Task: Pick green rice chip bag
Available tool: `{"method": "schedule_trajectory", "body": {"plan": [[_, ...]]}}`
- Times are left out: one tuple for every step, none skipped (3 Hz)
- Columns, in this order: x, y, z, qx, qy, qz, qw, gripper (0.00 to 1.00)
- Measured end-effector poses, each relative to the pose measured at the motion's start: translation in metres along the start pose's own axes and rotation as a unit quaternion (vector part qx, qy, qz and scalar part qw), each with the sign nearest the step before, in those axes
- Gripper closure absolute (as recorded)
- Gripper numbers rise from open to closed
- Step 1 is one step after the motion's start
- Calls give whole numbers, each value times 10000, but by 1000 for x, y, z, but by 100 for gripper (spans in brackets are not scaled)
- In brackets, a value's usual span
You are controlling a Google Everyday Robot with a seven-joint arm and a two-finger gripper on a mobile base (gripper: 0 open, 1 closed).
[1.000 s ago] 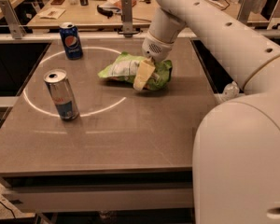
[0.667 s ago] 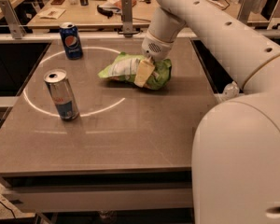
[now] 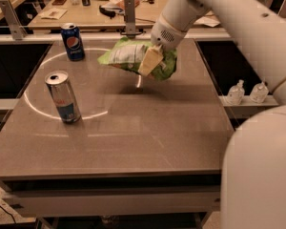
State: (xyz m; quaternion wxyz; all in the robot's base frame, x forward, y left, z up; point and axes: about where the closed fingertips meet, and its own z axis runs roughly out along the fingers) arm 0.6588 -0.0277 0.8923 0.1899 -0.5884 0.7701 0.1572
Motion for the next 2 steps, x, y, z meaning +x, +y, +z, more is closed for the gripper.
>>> {"method": "schedule_trajectory", "body": {"plan": [[-35, 21, -69, 245, -1064, -553, 9925, 100], [-38, 24, -70, 203, -1151, -589, 9914, 100]]}}
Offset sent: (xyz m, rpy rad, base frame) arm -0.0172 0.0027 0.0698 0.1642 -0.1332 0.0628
